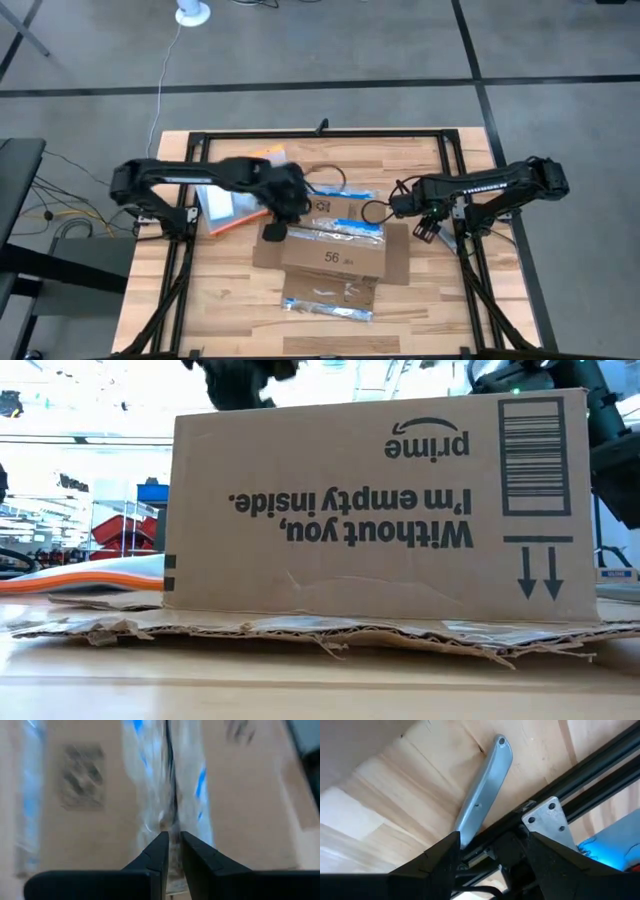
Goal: Unpack boxes
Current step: Break down the box using the silver cutter until it is completely flat
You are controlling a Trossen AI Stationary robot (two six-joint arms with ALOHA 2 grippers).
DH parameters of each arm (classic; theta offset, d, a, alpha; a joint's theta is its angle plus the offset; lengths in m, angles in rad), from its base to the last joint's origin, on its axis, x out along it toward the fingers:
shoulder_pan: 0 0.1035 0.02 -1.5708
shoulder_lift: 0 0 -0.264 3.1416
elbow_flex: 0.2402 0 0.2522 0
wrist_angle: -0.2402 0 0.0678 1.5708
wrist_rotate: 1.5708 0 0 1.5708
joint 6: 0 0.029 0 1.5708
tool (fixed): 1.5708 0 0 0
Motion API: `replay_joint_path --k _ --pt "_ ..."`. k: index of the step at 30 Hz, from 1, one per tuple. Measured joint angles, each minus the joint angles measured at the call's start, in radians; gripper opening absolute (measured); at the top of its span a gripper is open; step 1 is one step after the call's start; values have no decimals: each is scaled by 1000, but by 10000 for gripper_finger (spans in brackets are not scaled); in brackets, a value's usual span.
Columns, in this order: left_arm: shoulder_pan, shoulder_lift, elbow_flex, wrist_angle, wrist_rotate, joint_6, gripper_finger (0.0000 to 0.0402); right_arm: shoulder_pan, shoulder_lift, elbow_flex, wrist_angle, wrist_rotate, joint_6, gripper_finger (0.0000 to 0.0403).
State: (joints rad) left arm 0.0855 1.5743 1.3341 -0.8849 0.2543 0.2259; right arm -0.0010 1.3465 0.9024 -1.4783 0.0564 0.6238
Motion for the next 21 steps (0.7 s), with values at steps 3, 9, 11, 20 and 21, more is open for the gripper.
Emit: replay_joint_path --k 3,9,11,20,21 --pt "-3 36 6 -102 5 -2 36 18 0 2 -14 18 -4 214" --pt "24 -25 -1 -330 -72 -24 36 19 0 2 1 24 -38 214" --pt "40 -74 -2 -335 -96 -29 36 8 0 -1 2 26 -49 214" --pt "68 -226 -1 -325 -98 -59 36 -107 0 -124 137 -53 -23 214" --pt "68 -233 -1 -325 -97 -56 36 -122 3 -131 137 -55 -32 214"
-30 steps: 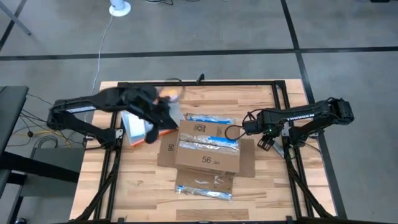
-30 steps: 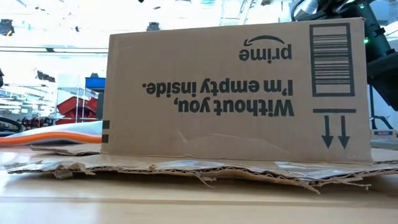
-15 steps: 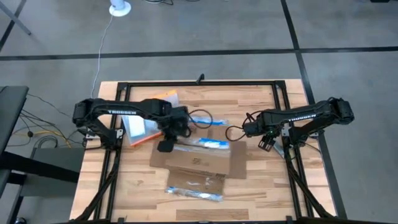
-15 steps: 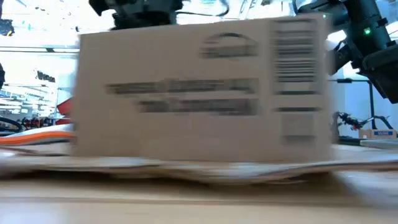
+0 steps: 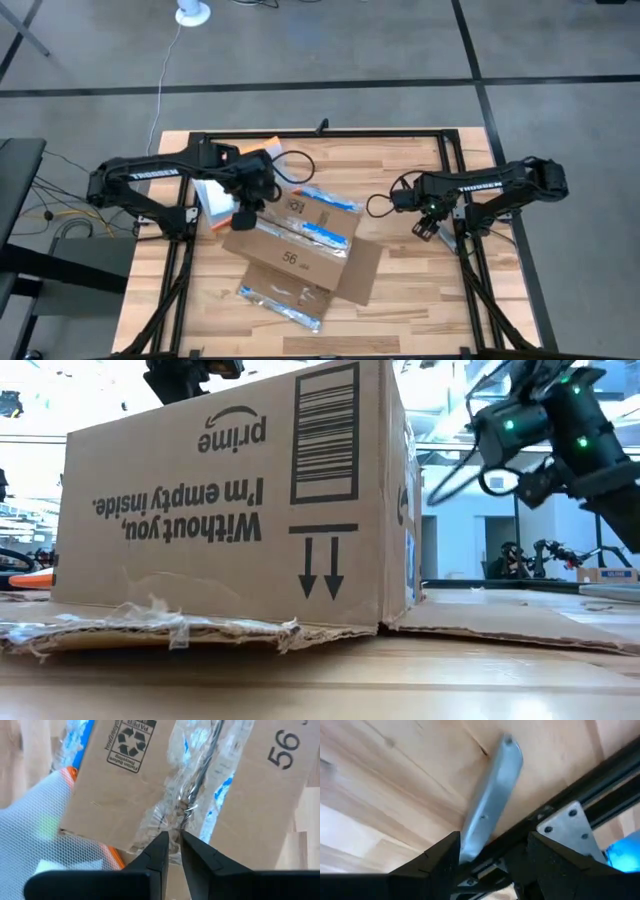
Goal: Unpack boxes
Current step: Break down the box using the silver cutter until it is completely flat
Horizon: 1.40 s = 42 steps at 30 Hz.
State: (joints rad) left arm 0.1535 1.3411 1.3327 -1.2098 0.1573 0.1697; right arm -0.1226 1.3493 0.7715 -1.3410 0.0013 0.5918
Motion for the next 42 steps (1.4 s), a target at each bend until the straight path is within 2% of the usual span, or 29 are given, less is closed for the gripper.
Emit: replay_joint_path --k 7,15,21,25,37,39,42 --pt "0 -8 0 2 -4 13 36 -55 42 -19 128 -1 -77 206" --pt "0 -8 1 -7 -10 20 36 -73 220 -129 165 0 -153 197" --pt "0 -8 1 -6 -12 21 36 -76 314 -130 170 -57 -138 196" --pt "0 -8 2 -5 -12 21 36 -69 323 -113 171 -79 -136 195" --pt "0 -8 2 -8 -12 -30 36 -41 313 -99 186 -126 5 181" --pt "0 -8 2 -7 -12 -30 36 -16 300 -73 200 -121 2 180" --pt "0 -8 2 -2 -12 -22 36 28 288 -29 219 -59 -33 180"
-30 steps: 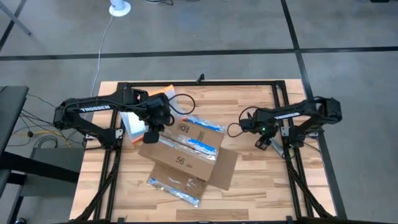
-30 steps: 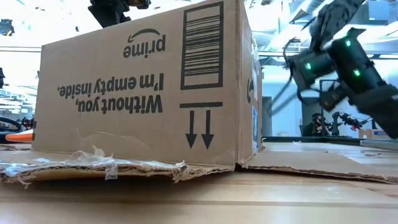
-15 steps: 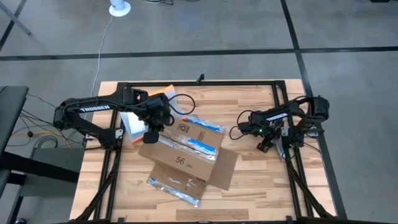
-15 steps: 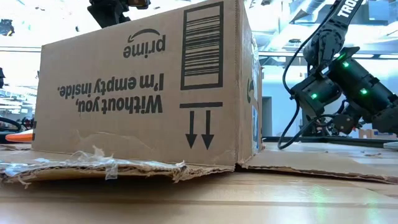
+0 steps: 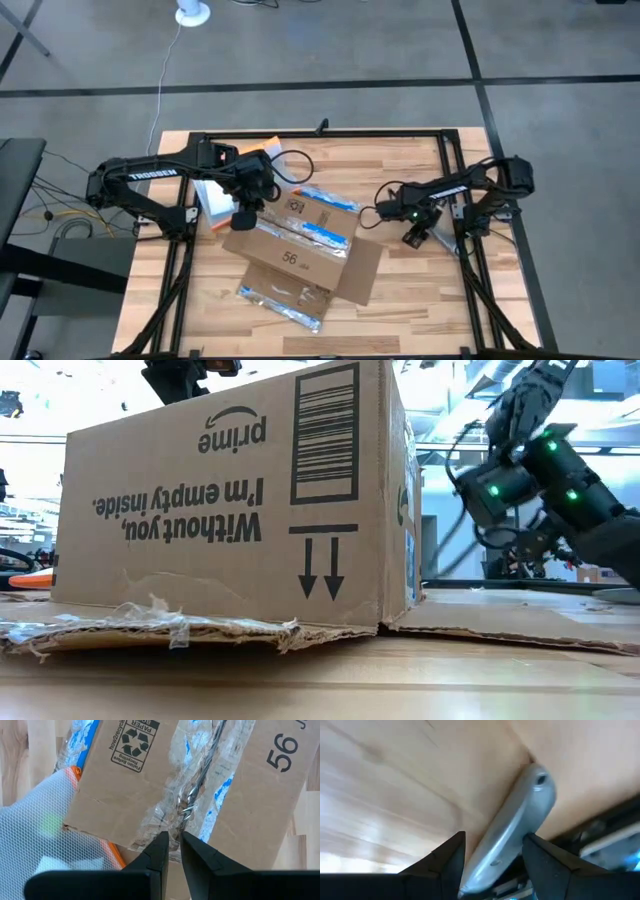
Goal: Unpack boxes
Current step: Break down the box using the silver cutter until it is completely flat
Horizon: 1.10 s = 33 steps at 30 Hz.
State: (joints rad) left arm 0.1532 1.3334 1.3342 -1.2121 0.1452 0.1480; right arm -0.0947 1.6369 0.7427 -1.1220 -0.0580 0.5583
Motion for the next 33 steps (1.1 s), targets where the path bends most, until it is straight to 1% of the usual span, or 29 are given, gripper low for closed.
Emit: replay_joint_path --k 2,4,7,10,14,18,20,24,30,33 --pt "0 0 0 3 0 4 36 27 -8 22 11 41 -14 180" --pt "0 0 0 6 0 4 36 47 -8 39 10 54 -13 180" --pt "0 0 0 7 0 4 36 59 -7 36 -31 70 23 180" --pt "0 0 0 8 0 5 36 67 -7 36 -5 105 54 180" --pt "0 0 0 7 0 17 36 57 -7 37 28 122 66 180" --pt "0 0 0 7 0 42 36 21 -4 30 -5 186 120 180" --pt "0 0 0 6 0 50 36 0 -4 10 20 178 118 180" --pt "0 0 0 2 1 61 36 -28 -17 -48 94 115 103 180" --pt "0 0 0 -17 1 69 36 -26 -17 -49 106 102 101 178" --pt "0 0 0 -17 1 68 36 -19 -15 -48 111 55 88 170"
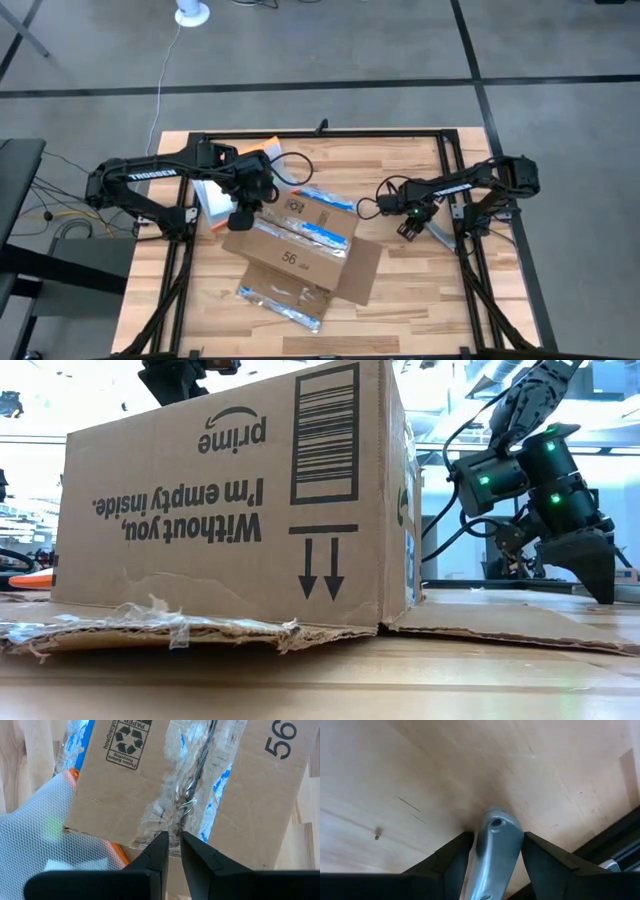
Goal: Unpack boxes
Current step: Break down the box using the silver cutter until it is completely flat
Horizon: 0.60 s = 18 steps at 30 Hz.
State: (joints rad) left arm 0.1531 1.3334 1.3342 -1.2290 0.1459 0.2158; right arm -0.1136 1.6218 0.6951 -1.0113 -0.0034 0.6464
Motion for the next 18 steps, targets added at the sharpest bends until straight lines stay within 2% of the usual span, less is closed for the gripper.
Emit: replay_joint_path --k 5,9,14,18 --pt "0 0 0 -11 0 -13 36 44 1 -3 12 -59 0 141" --pt "-2 0 0 -11 0 -29 36 71 1 -3 11 -79 -1 99" --pt "-3 0 0 -11 0 -34 36 91 7 21 -20 -79 0 98" --pt "-3 0 0 -9 0 -35 36 115 -54 99 -3 -82 9 98"
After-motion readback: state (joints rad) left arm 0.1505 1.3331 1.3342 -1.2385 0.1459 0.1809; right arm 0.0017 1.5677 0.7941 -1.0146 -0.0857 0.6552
